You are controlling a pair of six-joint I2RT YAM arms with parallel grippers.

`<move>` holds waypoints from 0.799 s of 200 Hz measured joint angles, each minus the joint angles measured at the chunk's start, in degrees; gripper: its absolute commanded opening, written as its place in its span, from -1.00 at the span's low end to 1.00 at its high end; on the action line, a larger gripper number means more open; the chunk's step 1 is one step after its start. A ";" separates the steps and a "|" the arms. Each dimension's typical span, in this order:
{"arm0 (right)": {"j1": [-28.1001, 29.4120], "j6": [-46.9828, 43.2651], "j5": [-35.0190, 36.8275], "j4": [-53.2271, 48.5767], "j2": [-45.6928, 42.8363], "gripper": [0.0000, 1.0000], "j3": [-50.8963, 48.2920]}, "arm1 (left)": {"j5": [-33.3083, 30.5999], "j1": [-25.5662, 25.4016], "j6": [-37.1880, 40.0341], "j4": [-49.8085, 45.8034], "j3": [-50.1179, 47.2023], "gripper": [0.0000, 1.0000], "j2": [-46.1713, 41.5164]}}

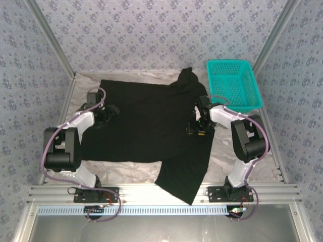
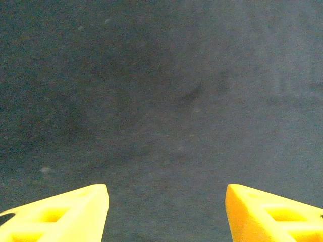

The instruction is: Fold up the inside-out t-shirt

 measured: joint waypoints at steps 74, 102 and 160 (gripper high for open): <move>-5.46 0.02 5.95 -2.64 7.61 0.19 10.10 | -0.37 -0.55 2.84 7.50 -2.97 0.27 5.25; -5.73 -0.96 8.13 -4.28 11.69 0.19 16.28 | -0.68 -0.83 3.89 10.19 -0.09 0.27 8.50; -2.29 -3.04 8.37 -5.79 7.65 0.28 18.16 | -2.62 -0.76 5.11 5.42 2.86 0.33 5.77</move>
